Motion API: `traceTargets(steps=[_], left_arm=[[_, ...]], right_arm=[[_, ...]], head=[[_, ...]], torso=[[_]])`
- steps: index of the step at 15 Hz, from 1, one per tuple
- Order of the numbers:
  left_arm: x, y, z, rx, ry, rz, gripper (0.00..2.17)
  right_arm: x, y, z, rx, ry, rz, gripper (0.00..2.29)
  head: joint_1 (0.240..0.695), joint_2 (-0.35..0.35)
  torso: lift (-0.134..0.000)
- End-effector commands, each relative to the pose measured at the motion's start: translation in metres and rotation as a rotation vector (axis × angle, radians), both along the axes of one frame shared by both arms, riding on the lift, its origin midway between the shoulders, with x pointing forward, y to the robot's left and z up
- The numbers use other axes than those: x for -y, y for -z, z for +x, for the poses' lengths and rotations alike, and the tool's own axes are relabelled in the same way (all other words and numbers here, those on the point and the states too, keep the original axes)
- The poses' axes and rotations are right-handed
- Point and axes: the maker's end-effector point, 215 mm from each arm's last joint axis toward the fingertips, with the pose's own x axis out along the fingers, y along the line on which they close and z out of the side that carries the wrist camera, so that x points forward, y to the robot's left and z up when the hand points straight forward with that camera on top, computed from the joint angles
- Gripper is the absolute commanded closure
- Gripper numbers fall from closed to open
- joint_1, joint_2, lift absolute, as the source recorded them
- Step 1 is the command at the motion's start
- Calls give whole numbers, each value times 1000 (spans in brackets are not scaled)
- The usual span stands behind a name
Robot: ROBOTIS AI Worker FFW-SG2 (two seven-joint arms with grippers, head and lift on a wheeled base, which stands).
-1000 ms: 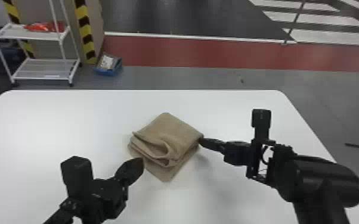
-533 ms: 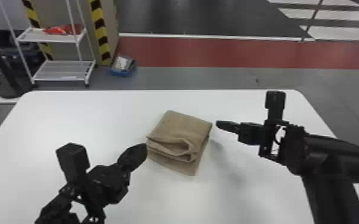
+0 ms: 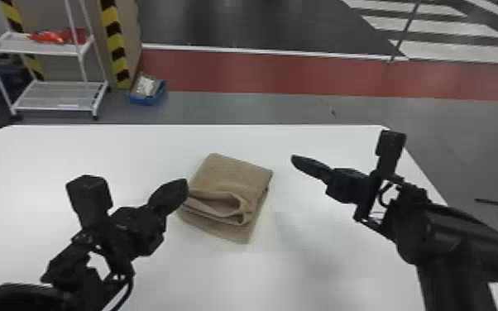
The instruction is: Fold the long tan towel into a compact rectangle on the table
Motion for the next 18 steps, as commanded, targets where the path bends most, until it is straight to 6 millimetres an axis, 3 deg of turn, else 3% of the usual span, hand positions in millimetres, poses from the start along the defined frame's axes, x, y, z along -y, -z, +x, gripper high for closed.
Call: traceTargets(steps=[1, 3, 5, 8, 10, 13, 15, 18], left_arm=[[-21, -8, 13, 38, -49, -3, 1956], [-37, -8, 19, 43, -91, 5, 1956], [-51, -7, 22, 45, -120, -8, 1956], [-54, -3, 23, 38, -124, -11, 1956], [-55, -3, 24, 40, -125, -9, 1956], [-56, 1, 28, 33, -125, -8, 1956], [-57, 4, 30, 28, -125, -9, 1956], [-53, 4, 35, 27, -119, -10, 1956]], right_arm=[[-15, -9, -12, 42, -29, -13, 2013], [-39, -4, -17, 42, -76, -20, 2013], [-73, 13, -22, 24, -121, -50, 2013], [-126, 30, -19, 36, -191, -137, 2013], [-134, 46, -12, 36, -204, -225, 2013], [-143, 60, -12, 24, -216, -296, 2013], [-156, 61, -20, 25, -249, -282, 2013], [-182, 47, -32, 70, -308, -265, 2013]], head=[[695, -103], [695, -79], [695, -33], [695, 23], [695, 71], [695, 87], [695, 94], [695, 114]], torso=[[-123], [-123], [-123], [-123], [-123], [-123], [-123], [-123]])
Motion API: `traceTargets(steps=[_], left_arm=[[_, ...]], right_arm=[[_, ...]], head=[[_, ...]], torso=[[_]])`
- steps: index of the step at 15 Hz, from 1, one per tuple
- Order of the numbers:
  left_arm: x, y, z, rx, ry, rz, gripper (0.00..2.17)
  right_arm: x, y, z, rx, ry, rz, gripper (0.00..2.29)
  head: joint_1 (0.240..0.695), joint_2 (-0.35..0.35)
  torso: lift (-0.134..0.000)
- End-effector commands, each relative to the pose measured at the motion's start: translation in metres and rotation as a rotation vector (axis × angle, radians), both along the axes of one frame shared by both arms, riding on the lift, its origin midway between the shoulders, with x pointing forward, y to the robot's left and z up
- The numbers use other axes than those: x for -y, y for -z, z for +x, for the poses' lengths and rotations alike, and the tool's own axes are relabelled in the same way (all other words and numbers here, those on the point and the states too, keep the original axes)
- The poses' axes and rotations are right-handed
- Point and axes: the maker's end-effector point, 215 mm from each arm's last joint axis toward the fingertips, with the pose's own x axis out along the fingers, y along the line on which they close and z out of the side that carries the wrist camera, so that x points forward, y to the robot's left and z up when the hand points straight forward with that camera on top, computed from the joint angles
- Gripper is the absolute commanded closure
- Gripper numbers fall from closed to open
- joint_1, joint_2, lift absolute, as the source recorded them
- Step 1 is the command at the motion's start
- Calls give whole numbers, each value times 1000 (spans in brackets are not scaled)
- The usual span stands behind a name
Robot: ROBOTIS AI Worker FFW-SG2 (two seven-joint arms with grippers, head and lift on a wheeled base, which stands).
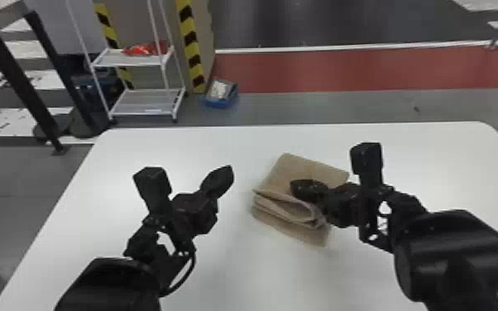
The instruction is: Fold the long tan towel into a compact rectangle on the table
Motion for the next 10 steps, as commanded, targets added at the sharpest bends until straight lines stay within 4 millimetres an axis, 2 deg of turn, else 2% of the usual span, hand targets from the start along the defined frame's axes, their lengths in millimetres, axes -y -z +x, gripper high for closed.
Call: traceTargets(steps=[1, 5, 10], left_arm=[[4, 0, 2, 0, 5, -3, 1956], [0, 1, 3, -2, 0, 1, 1956], [1, 0, 3, -3, 4, -3, 1956]], right_arm=[[-21, -7, -13, 15, -48, 10, 2013], [-40, -3, -40, -31, -104, 23, 2013], [-41, 6, -68, -97, -133, 46, 2013]], head=[[695, 126], [695, 149], [695, 177]], torso=[[-123], [-123], [-123]])
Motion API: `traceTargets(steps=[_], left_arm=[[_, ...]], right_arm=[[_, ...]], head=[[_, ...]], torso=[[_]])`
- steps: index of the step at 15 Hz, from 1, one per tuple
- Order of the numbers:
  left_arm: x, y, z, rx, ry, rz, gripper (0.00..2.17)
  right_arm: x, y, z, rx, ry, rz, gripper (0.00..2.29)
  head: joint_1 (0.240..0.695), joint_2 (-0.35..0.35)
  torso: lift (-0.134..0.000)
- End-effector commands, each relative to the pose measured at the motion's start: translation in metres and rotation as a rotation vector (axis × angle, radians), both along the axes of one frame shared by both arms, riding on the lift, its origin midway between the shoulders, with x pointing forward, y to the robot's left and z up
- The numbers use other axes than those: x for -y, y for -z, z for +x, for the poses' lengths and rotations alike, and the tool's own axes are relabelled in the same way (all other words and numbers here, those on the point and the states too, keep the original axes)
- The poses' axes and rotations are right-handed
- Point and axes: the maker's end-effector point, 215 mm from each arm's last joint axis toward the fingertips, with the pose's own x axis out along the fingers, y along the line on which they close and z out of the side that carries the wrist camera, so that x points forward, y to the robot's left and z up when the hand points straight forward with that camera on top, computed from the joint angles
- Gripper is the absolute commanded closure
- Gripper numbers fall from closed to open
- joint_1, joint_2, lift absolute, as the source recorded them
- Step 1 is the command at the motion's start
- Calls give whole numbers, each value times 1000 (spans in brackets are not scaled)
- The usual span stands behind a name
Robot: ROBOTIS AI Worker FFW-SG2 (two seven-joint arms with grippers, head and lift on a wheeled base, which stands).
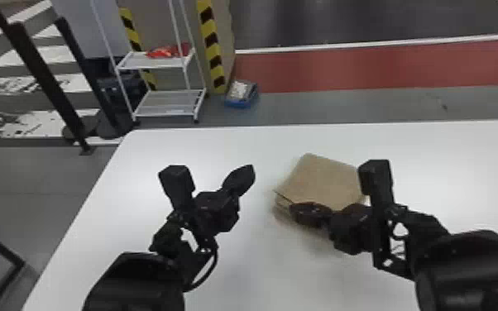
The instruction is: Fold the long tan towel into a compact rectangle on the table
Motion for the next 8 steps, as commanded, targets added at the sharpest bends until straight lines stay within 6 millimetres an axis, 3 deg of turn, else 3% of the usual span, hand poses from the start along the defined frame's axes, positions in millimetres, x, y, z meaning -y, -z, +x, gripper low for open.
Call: traceTargets(steps=[1, 5, 8], left_arm=[[4, 0, -1, -1, 6, -1, 1956], [9, 2, -2, -5, 12, 1, 1956], [11, 3, -2, -6, 15, 1, 1956]], right_arm=[[3, 7, -7, -33, 6, -3, 2013], [13, 18, -14, -62, 25, 1, 2013], [34, 23, -11, -74, 66, 5, 2013]], head=[[695, 179], [695, 168], [695, 154]], torso=[[-123], [-123], [-123]])
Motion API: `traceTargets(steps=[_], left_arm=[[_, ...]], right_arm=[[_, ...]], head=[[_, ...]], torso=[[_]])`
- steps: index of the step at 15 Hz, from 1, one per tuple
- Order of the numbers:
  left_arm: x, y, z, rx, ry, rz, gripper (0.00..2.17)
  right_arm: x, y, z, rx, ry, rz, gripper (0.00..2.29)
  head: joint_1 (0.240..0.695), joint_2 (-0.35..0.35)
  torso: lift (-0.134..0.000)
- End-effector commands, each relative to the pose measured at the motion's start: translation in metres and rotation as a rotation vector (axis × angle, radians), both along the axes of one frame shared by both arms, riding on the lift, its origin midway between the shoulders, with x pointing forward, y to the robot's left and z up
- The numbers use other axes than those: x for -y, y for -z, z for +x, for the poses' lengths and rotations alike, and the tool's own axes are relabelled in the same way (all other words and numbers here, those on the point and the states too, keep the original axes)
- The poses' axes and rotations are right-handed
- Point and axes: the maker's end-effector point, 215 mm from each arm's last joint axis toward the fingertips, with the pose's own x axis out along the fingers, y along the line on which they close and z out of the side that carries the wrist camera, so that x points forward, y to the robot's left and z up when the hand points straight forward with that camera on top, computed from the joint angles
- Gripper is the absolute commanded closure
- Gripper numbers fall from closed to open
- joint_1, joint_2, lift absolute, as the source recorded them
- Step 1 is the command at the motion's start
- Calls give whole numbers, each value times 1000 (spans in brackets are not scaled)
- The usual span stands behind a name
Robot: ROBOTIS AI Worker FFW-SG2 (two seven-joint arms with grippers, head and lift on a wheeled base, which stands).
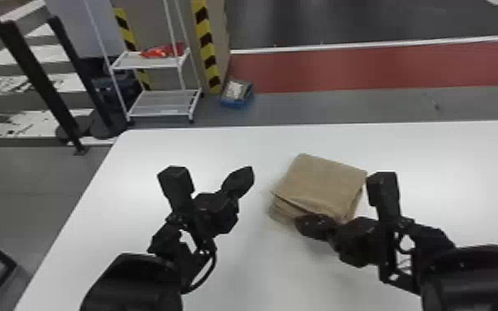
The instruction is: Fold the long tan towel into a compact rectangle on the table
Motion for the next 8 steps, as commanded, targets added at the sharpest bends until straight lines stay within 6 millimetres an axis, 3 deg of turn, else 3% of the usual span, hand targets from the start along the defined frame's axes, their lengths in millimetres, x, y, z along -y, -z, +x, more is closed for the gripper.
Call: traceTargets(steps=[1, 8], left_arm=[[3, 0, -1, -1, 5, -1, 1956], [8, 2, -4, -3, 12, -3, 1956]], right_arm=[[12, 3, 2, -7, 27, 1, 2013], [90, 7, 14, -41, 185, 28, 2013]], head=[[695, 148], [695, 80]], torso=[[-123], [-123]])
